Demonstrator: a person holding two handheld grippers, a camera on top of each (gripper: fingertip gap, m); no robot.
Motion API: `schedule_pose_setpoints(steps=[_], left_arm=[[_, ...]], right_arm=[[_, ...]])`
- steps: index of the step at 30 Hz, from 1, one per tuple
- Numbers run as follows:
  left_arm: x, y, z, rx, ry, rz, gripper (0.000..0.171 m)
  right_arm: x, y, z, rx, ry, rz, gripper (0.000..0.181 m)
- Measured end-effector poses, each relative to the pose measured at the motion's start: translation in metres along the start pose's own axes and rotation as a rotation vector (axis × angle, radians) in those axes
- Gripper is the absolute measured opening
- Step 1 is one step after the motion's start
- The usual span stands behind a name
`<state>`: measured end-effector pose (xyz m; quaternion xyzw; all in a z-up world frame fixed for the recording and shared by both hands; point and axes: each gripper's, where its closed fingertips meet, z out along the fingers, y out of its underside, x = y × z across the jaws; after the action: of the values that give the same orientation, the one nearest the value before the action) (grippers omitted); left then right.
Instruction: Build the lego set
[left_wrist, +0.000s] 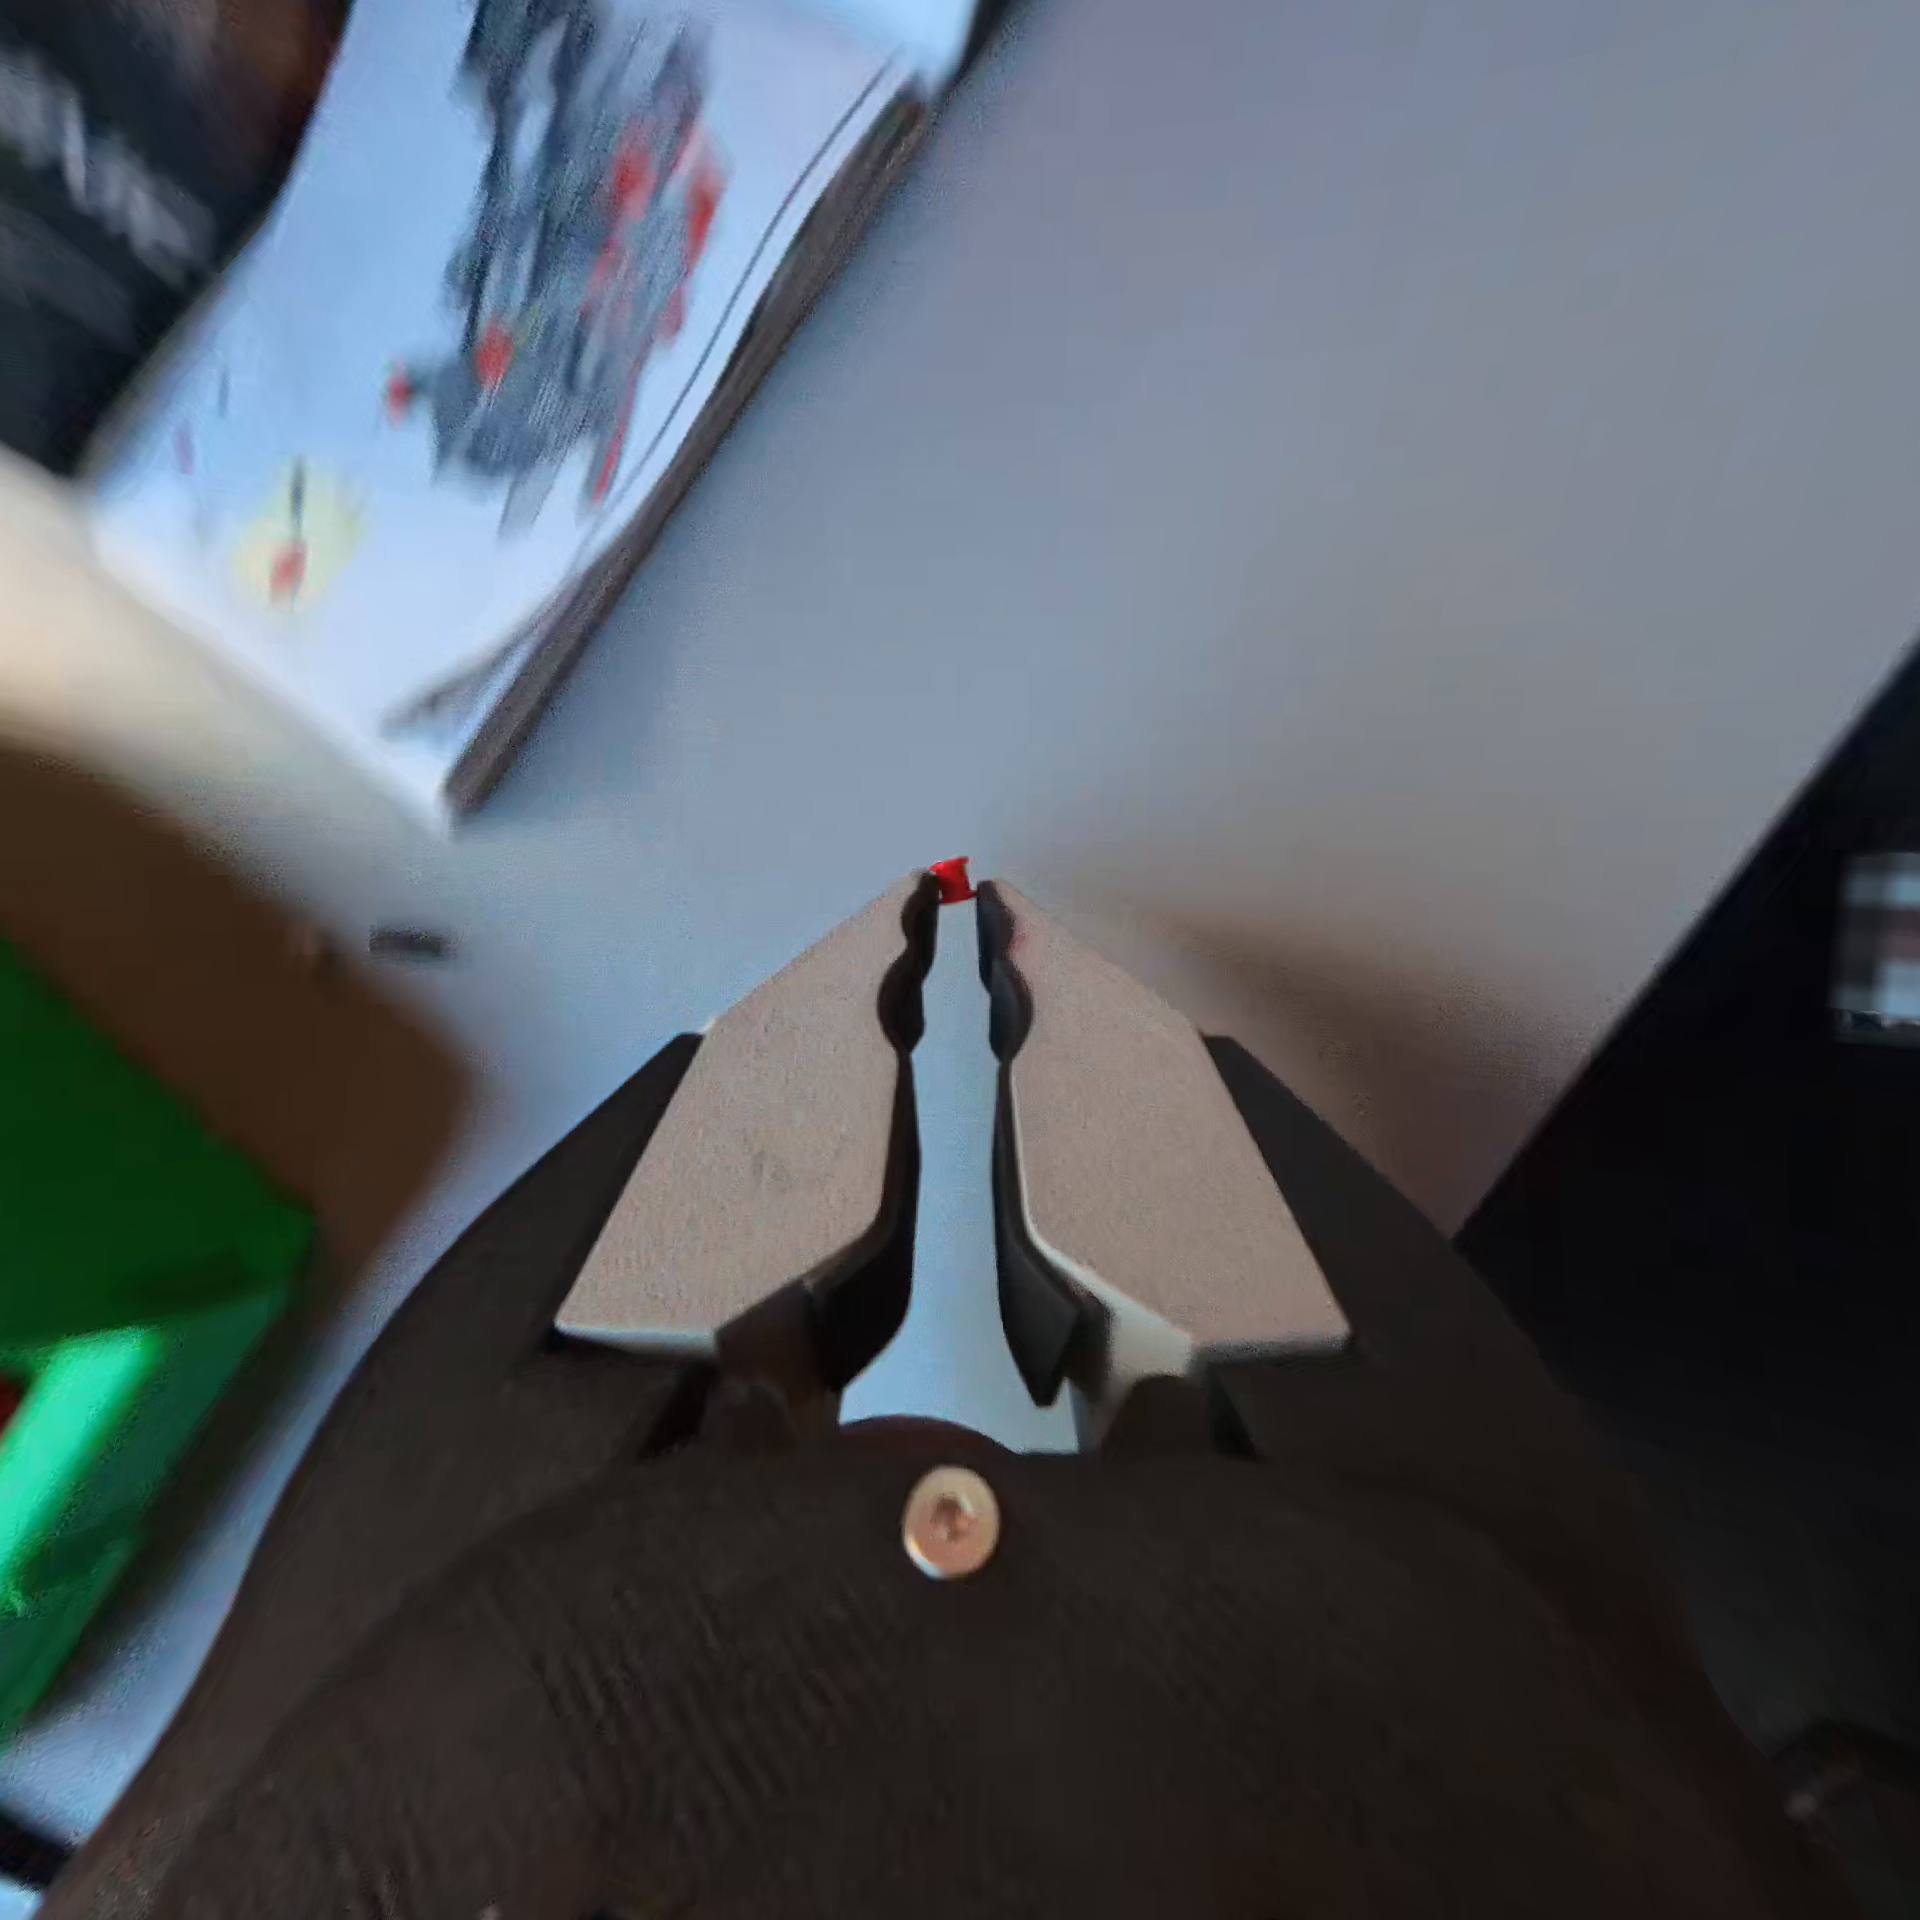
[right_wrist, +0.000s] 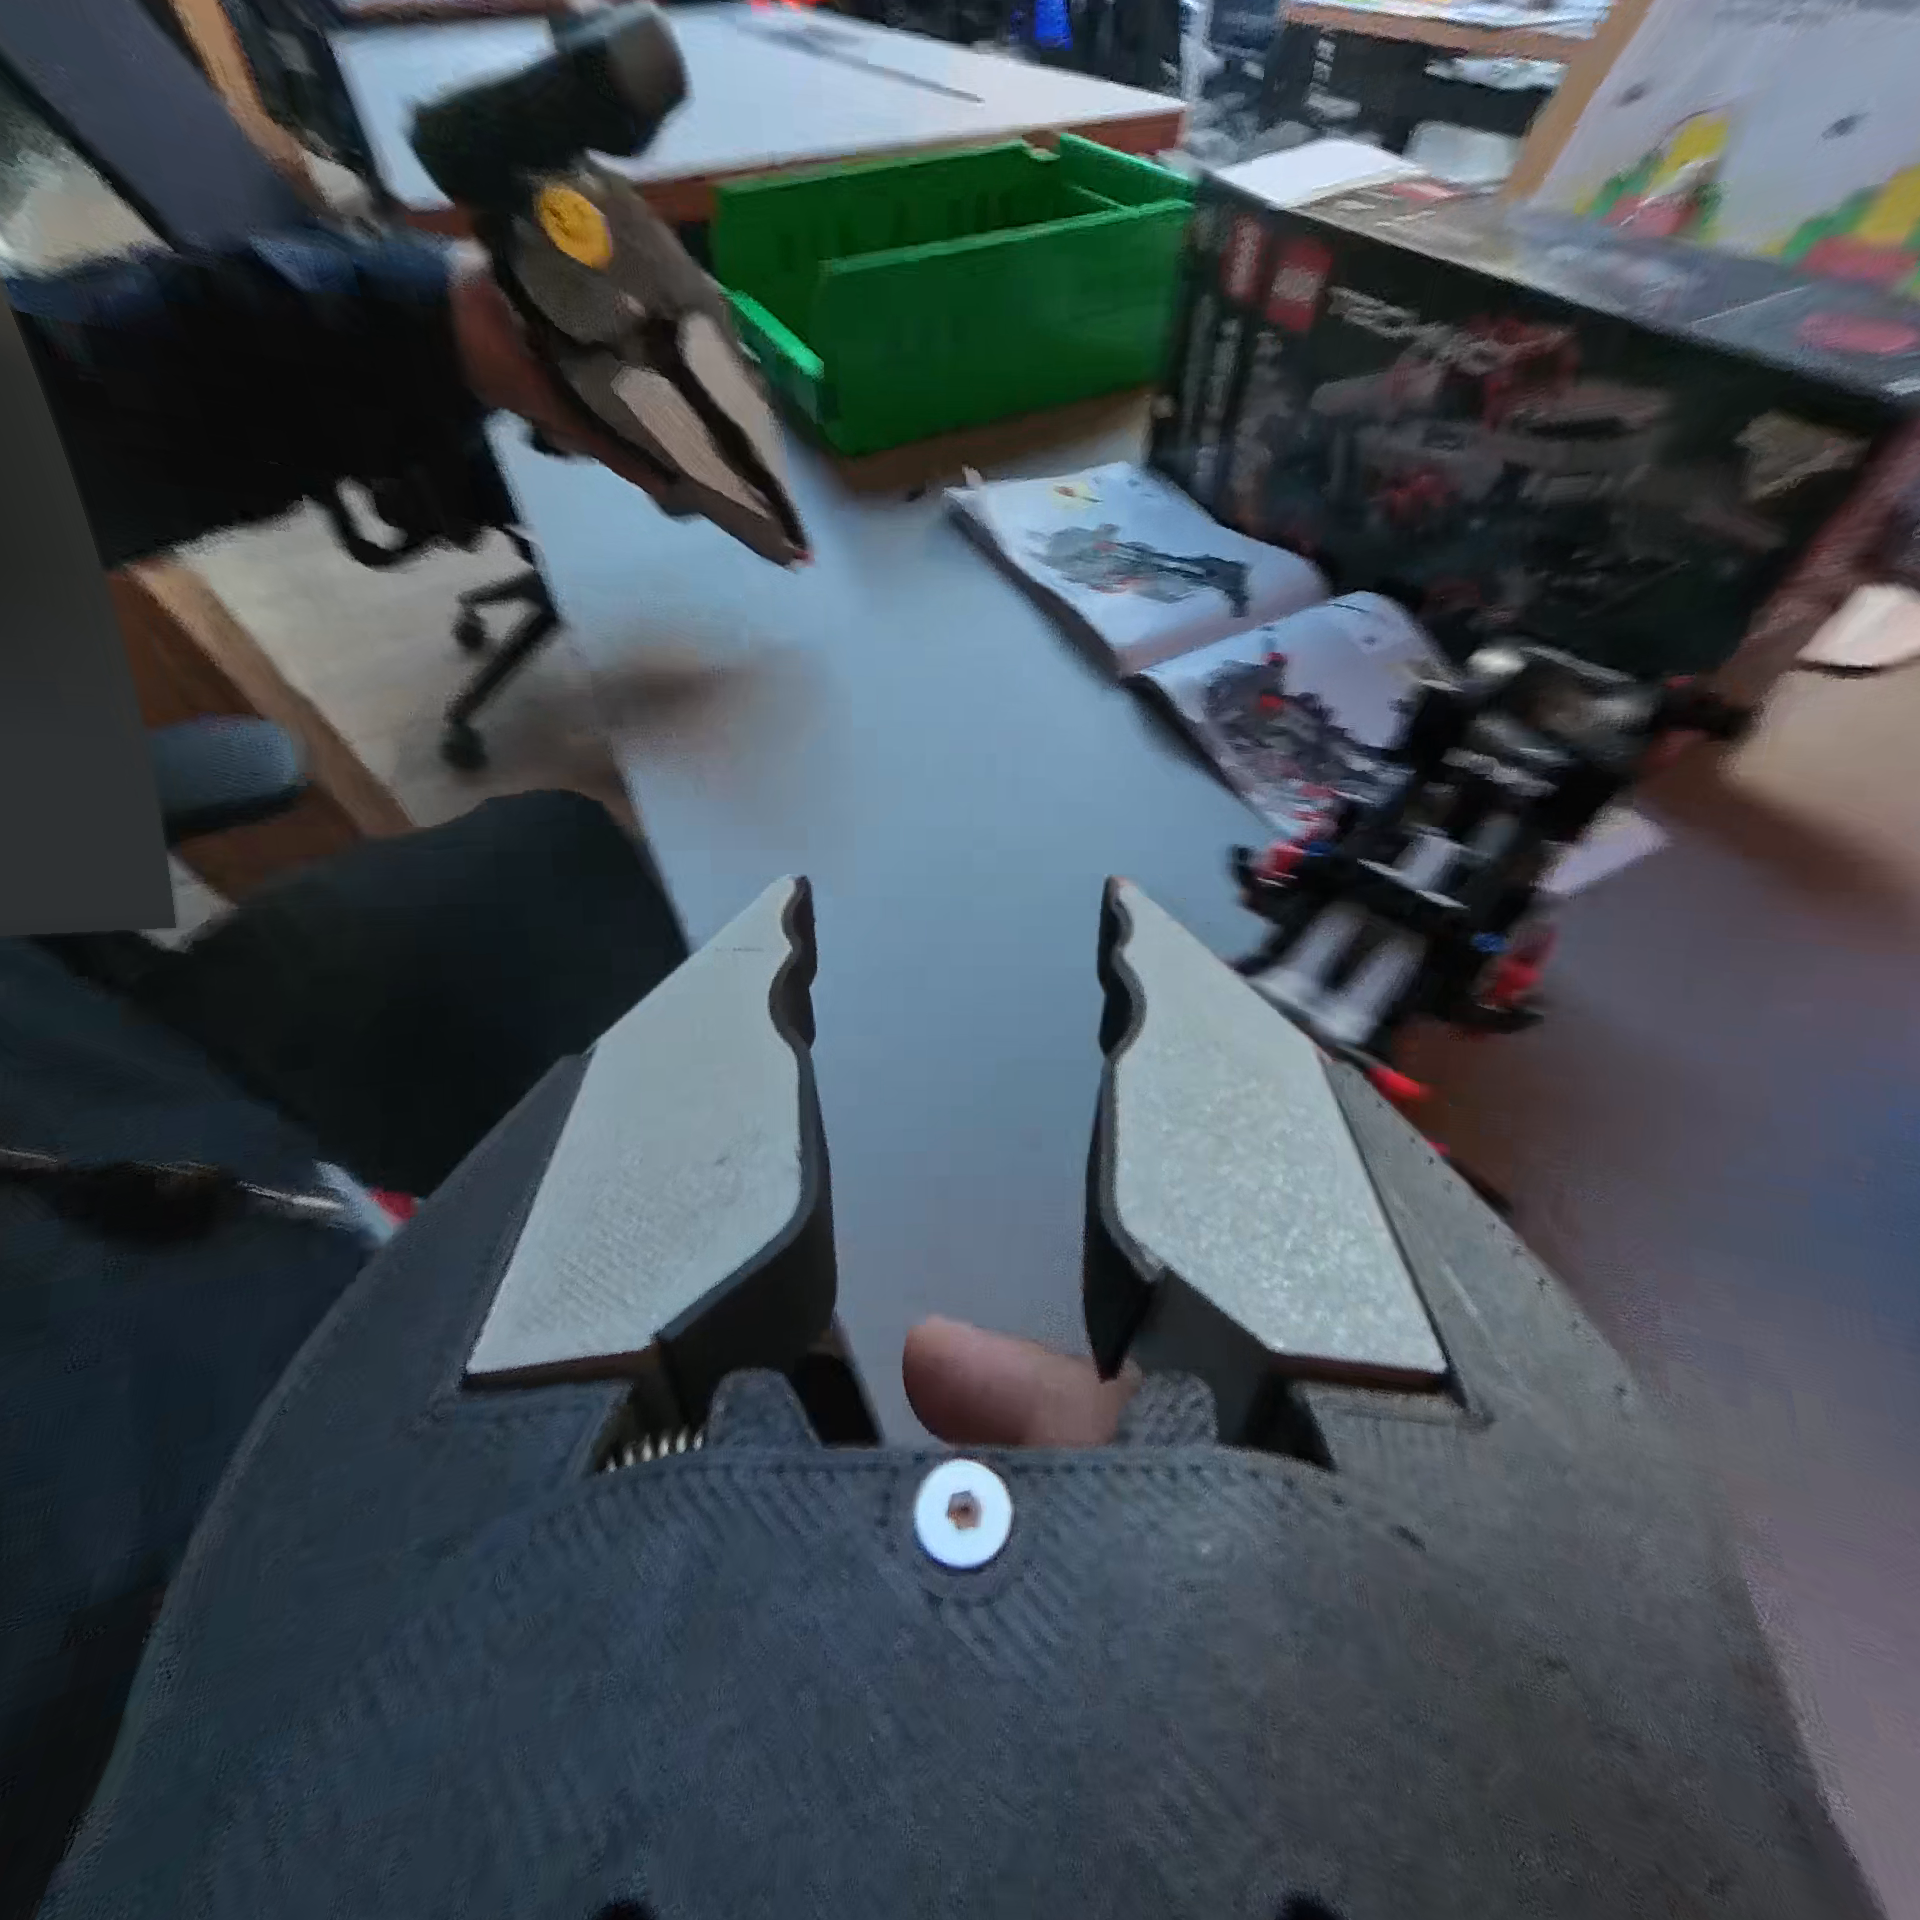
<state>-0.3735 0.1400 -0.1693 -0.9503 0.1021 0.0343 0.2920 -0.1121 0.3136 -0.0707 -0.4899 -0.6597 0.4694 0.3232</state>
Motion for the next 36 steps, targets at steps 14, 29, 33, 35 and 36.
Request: schedule_pose_setpoints(steps=[14, 29, 33, 35, 36], left_arm=[[0.138, -0.157, 0.005, 0.554, -0.254, 0.637, 0.004], [0.116, -0.175, -0.004, 0.739, -0.304, 0.686, 0.004], [0.112, -0.185, -0.012, 0.751, -0.333, 0.714, 0.004], [0.114, -0.191, -0.019, 0.767, -0.34, 0.714, 0.004], [0.116, -0.195, -0.024, 0.782, -0.34, 0.705, 0.004]], right_arm=[[-0.034, 0.002, 0.11, 0.049, -0.206, 0.306, 0.026], [-0.025, -0.034, 0.128, 0.119, -0.326, 0.339, 0.005], [-0.021, -0.047, 0.124, 0.157, -0.315, 0.311, 0.003], [-0.022, -0.054, 0.117, 0.177, -0.296, 0.276, 0.003], [-0.022, -0.059, 0.113, 0.196, -0.291, 0.268, 0.002]])
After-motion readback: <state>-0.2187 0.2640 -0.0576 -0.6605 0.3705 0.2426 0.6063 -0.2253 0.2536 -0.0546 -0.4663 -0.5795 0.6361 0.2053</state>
